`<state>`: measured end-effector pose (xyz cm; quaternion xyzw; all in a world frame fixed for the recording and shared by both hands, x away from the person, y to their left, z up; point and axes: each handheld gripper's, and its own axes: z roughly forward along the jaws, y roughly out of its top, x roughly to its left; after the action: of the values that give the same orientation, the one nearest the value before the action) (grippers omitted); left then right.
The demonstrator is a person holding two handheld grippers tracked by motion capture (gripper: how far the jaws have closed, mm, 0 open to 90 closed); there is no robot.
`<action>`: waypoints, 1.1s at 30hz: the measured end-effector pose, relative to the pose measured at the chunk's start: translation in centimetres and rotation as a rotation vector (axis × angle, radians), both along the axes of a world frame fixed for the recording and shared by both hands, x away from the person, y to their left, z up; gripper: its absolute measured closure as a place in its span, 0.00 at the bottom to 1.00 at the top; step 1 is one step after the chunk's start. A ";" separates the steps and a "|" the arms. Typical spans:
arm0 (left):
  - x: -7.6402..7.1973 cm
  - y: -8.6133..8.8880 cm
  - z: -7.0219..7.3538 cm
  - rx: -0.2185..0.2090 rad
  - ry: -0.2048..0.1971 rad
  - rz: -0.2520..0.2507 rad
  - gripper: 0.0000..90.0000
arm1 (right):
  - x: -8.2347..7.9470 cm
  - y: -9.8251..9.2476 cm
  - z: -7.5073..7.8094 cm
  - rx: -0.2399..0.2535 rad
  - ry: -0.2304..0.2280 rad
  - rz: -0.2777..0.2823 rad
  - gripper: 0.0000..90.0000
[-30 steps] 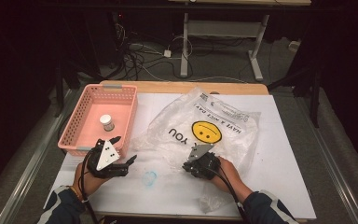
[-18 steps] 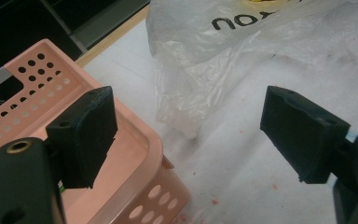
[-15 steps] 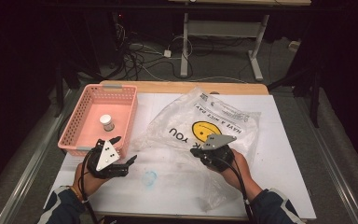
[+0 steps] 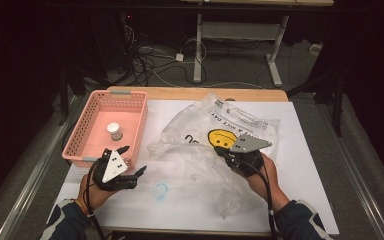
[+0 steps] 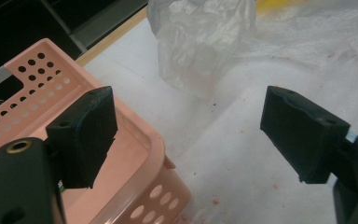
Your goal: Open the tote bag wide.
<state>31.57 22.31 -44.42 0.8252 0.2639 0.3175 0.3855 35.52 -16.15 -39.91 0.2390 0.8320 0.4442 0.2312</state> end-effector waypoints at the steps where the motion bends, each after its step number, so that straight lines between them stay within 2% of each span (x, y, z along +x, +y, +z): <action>1: 0.0 0.0 0.0 -0.001 0.000 -0.001 0.21 | 0.0 -0.1 0.1 0.002 -0.005 -0.003 1.00; 9: 0.2 0.3 0.3 -0.010 -0.006 0.012 0.21 | -0.2 -0.5 0.8 0.021 -0.033 -0.008 1.00; 12: 0.3 0.6 0.5 -0.025 -0.019 0.031 0.21 | -0.4 -0.5 1.2 0.033 -0.054 -0.008 1.00; 13: 0.3 0.6 0.7 -0.035 -0.024 0.033 0.22 | -0.5 -0.4 1.5 0.017 -0.081 -0.006 1.00; 16: 0.4 0.8 0.9 -0.035 -0.033 0.037 0.22 | -0.5 -0.3 2.0 0.031 -0.106 -0.009 1.00; 19: 0.4 0.9 1.0 -0.039 -0.036 0.048 0.22 | -0.3 -0.2 2.2 0.039 -0.112 -0.009 1.00; 22: 0.3 1.0 1.4 -0.024 -0.056 0.089 0.23 | -0.3 -0.2 2.7 0.045 -0.139 -0.017 1.00; 28: 0.3 2.1 2.0 -0.056 -0.070 0.104 0.23 | -0.7 -0.8 3.6 0.071 -0.188 -0.043 1.00; 33: 1.0 2.8 2.7 -0.077 -0.047 0.138 0.23 | -0.6 -1.0 3.8 0.081 -0.198 -0.054 1.00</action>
<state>32.60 25.14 -41.75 0.7818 0.3233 0.3521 0.4003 34.88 -17.17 -36.13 0.2255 0.7797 0.4926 0.3140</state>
